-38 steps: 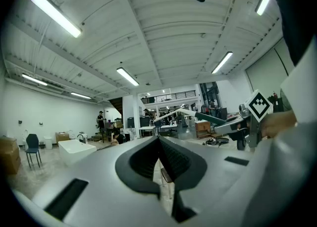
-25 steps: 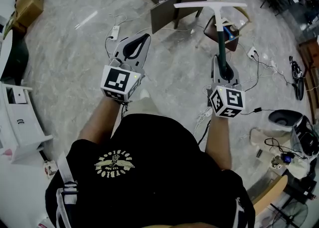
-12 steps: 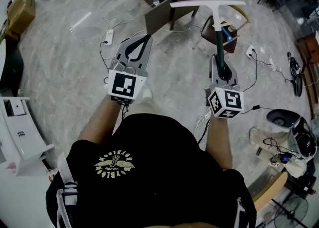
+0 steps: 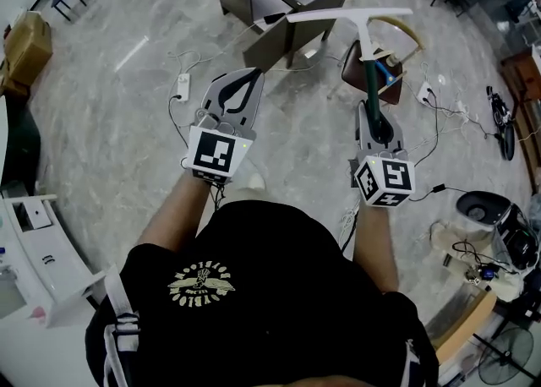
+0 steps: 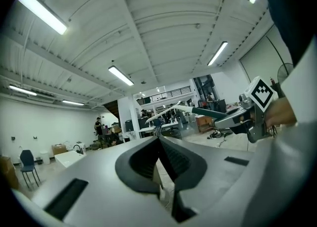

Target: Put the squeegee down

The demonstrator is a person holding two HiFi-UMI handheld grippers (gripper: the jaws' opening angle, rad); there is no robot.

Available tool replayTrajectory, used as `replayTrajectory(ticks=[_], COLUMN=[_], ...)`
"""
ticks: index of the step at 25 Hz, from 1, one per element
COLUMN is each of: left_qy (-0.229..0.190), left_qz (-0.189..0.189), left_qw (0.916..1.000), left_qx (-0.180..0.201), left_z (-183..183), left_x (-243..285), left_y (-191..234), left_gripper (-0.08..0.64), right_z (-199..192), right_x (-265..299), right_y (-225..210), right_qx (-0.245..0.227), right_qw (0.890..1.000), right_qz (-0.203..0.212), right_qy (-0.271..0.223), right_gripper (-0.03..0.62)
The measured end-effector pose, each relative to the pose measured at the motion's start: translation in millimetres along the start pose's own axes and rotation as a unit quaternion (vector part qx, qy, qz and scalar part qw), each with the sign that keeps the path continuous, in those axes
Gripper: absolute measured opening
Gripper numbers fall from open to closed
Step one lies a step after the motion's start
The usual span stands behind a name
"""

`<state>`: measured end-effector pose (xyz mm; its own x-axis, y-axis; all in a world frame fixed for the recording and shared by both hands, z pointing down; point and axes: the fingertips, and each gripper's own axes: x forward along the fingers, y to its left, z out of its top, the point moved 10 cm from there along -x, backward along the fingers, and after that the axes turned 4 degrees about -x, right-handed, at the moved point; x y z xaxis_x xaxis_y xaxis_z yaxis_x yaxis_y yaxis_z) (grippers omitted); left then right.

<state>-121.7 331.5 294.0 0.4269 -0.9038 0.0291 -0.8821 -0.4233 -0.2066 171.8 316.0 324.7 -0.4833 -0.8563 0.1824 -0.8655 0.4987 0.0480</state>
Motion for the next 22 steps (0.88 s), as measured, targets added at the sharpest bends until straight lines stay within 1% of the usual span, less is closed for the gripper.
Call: replayTrajectory(ticks=[5, 6, 9, 10, 14, 18, 22], left_qy=[0.026, 0.022, -0.009, -0.008, 0.017, 0.010, 0.001], left_qz=[-0.011, -0.013, -0.025, -0.028, -0.037, -0.047, -0.050], left_qw=[0.9995, 0.9995, 0.9992, 0.9991, 0.9988, 0.9982, 0.9981], left_qx=[-0.012, -0.017, -0.029, -0.030, -0.027, -0.036, -0.034], left_z=[-9, -11, -15, -17, -25, -32, -33], left_x=[23, 27, 39, 42, 54, 66, 74], left_y=[39, 47, 73, 81, 107, 121, 118], left_gripper=[0.023, 0.023, 0.023, 0.023, 0.023, 0.023, 0.024], right_z=[15, 18, 24, 26, 31, 32, 32], right_x=[46, 56, 82, 89, 108, 117, 120], right_y=[8, 10, 15, 16, 23, 27, 19], right_qx=[-0.006, -0.008, -0.011, -0.010, -0.006, -0.009, -0.007], right_qw=[1.000, 1.000, 1.000, 1.000, 1.000, 0.999, 0.999], right_qz=[0.001, 0.001, -0.002, -0.004, -0.014, -0.032, -0.046], right_qy=[-0.003, -0.004, -0.002, -0.002, -0.001, 0.008, 0.006], right_gripper=[0.069, 0.069, 0.069, 0.069, 0.069, 0.069, 0.069])
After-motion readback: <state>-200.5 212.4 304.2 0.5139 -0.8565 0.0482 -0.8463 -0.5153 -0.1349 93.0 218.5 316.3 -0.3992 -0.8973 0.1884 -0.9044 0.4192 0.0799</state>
